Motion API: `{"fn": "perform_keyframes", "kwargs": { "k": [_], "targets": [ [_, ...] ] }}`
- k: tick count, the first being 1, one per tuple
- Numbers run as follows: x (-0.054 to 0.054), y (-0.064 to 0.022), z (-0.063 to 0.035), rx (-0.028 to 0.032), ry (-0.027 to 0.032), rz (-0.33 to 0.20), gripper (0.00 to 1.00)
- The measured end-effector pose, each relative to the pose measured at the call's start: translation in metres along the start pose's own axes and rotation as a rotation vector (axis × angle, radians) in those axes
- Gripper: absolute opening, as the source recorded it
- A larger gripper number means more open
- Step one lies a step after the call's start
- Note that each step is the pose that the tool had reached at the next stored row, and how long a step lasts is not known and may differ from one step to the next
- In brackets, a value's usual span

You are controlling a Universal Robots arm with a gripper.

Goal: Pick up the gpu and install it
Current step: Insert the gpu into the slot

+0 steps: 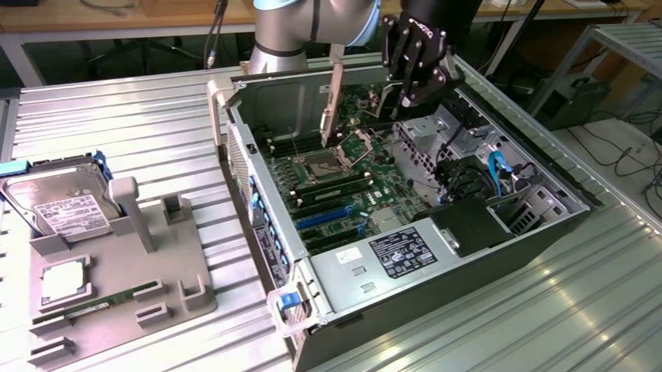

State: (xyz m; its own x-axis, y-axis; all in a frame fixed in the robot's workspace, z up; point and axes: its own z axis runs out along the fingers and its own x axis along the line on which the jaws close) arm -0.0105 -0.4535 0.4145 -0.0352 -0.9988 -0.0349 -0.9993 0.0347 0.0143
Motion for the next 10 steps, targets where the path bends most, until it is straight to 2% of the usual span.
{"fn": "perform_keyframes", "kwargs": {
  "k": [5,10],
  "targets": [
    [0.0001,0.0,0.0019,-0.0014,0.0002,-0.041,0.28],
    [0.0003,-0.0001,0.0066,-0.0018,-0.0013,-0.05,0.28]
  ]
}}
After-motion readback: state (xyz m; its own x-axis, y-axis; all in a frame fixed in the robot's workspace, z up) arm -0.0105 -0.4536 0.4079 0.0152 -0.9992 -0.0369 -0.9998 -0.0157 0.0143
